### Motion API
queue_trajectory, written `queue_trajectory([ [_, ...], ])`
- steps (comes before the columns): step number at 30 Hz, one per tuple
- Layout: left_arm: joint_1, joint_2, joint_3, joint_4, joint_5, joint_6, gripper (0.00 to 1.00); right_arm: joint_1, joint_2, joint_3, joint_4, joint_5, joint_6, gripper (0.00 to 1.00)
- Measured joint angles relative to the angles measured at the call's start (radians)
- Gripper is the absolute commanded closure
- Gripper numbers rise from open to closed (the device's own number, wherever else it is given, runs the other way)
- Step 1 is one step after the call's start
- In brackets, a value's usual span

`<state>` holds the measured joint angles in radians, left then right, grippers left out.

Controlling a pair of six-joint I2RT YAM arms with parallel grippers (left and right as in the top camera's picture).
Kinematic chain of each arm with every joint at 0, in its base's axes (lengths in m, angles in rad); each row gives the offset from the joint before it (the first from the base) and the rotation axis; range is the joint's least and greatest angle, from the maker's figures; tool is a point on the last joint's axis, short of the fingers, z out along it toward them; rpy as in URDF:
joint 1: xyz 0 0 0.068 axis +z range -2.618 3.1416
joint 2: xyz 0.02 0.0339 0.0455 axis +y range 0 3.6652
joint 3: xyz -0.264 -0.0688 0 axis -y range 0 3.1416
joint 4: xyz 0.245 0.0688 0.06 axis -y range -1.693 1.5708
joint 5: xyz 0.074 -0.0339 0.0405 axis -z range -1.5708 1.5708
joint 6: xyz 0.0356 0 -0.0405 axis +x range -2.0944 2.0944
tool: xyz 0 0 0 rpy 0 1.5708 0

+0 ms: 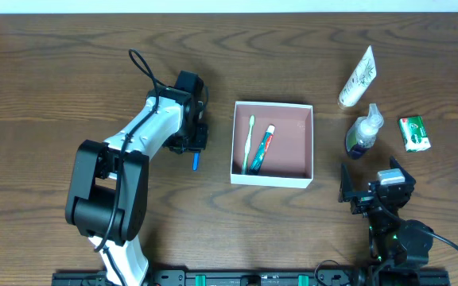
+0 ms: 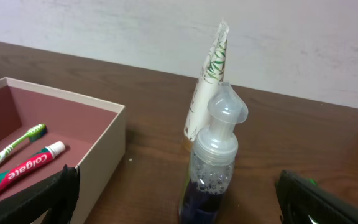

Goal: Pack container
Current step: 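Lower the left gripper and grasp the razor handle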

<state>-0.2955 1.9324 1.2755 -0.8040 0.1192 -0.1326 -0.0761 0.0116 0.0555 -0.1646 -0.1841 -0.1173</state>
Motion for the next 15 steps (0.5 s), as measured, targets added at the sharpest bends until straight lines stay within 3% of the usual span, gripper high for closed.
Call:
queue_trajectory([
  [15,-0.002,0.000,0.000,0.023,0.040,0.022,0.71,0.000,0.000,0.000,0.000,0.000,0.000,0.01],
])
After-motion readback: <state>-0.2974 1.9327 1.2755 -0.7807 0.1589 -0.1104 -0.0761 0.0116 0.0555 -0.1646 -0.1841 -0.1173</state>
